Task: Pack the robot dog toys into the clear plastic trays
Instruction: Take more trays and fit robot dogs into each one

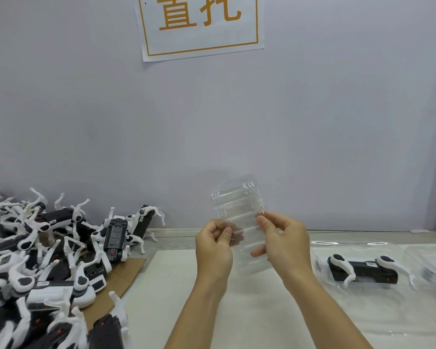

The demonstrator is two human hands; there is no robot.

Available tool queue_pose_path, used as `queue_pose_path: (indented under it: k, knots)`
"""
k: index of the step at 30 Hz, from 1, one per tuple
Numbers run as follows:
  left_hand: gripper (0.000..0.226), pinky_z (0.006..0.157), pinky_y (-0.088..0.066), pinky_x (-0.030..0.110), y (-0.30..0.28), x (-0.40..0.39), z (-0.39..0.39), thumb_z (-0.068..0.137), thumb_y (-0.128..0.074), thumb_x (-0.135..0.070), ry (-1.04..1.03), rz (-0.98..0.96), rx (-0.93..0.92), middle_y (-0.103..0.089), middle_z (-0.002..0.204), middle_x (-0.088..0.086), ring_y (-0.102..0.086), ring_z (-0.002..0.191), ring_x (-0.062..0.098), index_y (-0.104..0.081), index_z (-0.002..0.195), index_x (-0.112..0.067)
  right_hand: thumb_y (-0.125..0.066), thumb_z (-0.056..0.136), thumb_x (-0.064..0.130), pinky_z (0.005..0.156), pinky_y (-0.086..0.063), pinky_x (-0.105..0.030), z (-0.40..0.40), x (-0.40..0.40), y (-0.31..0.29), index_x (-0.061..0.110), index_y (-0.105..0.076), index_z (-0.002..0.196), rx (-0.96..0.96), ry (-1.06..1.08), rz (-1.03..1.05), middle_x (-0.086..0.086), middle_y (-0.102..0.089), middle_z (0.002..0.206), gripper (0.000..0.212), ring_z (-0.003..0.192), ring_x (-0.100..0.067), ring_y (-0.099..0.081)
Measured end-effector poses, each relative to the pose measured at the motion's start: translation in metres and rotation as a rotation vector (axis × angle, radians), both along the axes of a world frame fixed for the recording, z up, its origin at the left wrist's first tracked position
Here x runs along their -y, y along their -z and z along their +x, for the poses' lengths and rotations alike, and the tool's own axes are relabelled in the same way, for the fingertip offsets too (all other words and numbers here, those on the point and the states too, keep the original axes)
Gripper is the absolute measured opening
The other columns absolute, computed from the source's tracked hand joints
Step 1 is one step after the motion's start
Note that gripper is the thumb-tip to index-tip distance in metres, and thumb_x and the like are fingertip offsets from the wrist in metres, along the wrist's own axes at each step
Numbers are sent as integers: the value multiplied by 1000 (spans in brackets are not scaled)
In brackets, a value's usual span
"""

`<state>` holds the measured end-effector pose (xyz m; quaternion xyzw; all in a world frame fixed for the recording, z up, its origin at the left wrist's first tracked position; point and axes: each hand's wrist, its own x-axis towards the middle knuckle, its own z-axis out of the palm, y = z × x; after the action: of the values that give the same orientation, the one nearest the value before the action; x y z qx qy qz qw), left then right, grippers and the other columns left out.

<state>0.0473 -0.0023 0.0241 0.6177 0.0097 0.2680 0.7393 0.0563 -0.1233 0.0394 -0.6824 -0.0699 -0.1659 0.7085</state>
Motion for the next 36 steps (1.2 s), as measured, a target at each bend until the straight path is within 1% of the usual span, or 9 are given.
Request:
queue_pose_path:
  k: [7, 13, 18, 21, 25, 27, 31, 34, 36]
  knots:
    - [36, 66, -52, 23, 2, -8, 7, 96, -38, 13, -143, -88, 17, -66, 66, -2, -61, 63, 12, -60, 76, -7, -60, 98, 19, 46, -42, -19, -1, 2, -5, 29, -71, 90, 46, 49, 43, 5, -72, 89, 17, 47, -23, -69]
    - [39, 64, -39, 20, 4, -41, 10, 99, -29, 12, -372, -601, -66, -51, 72, 9, -47, 64, 15, -50, 73, -8, -57, 101, 22, 46, -39, -22, 2, 23, -10, 25, -71, 95, 48, 131, 166, 2, -71, 88, 15, 45, -23, -67]
    - [12, 84, -49, 26, 15, -55, 8, 101, -46, -1, -420, -911, -213, -59, 90, 8, -56, 72, 12, -58, 100, -4, -57, 101, 23, 37, -36, -20, 0, 24, -12, 26, -72, 97, 38, 86, 219, 2, -72, 87, 16, 43, -20, -65]
    - [9, 83, -54, 33, 19, -51, 6, 96, -56, 1, -380, -818, -315, -63, 85, 18, -63, 69, 21, -58, 102, 8, -57, 101, 23, 38, -36, -20, -1, 23, -13, 25, -72, 99, 22, 56, 238, 3, -72, 87, 16, 43, -20, -64]
    - [17, 47, -57, 31, 25, -51, 5, 91, -66, -4, -365, -652, -478, -65, 73, 20, -64, 53, 30, -61, 81, 10, -57, 101, 23, 38, -37, -19, -1, 23, -14, 24, -73, 98, 8, 25, 239, 3, -72, 85, 17, 41, -19, -62]
    - [21, 39, -52, 27, 25, -50, 6, 89, -71, -9, -370, -583, -491, -62, 69, 17, -61, 49, 28, -61, 77, 6, -57, 101, 22, 37, -37, -19, -2, 23, -14, 23, -73, 98, 0, 2, 238, 3, -72, 84, 17, 41, -19, -60]
    - [21, 51, -45, 26, 21, -47, 4, 90, -65, -10, -565, -394, -440, -59, 71, 9, -56, 55, 22, -57, 71, -7, -56, 101, 20, 37, -36, -20, -2, 22, -14, 23, -74, 97, -14, -38, 234, 5, -72, 80, 18, 39, -19, -58]
    - [10, 71, -46, 36, 14, -51, 2, 88, -65, -11, -795, -253, -355, -59, 110, 19, -57, 95, 33, -60, 94, -6, -56, 101, 19, 37, -35, -20, -3, 21, -14, 22, -74, 96, -19, -49, 229, 5, -72, 79, 18, 38, -18, -56]
    - [36, 87, -45, 48, 14, -57, 4, 86, -68, -12, -873, -225, -407, -45, 132, 25, -43, 120, 41, -54, 117, -2, -57, 101, 20, 37, -36, -20, -3, 21, -14, 21, -74, 97, -20, -48, 224, 3, -72, 81, 18, 38, -18, -56]
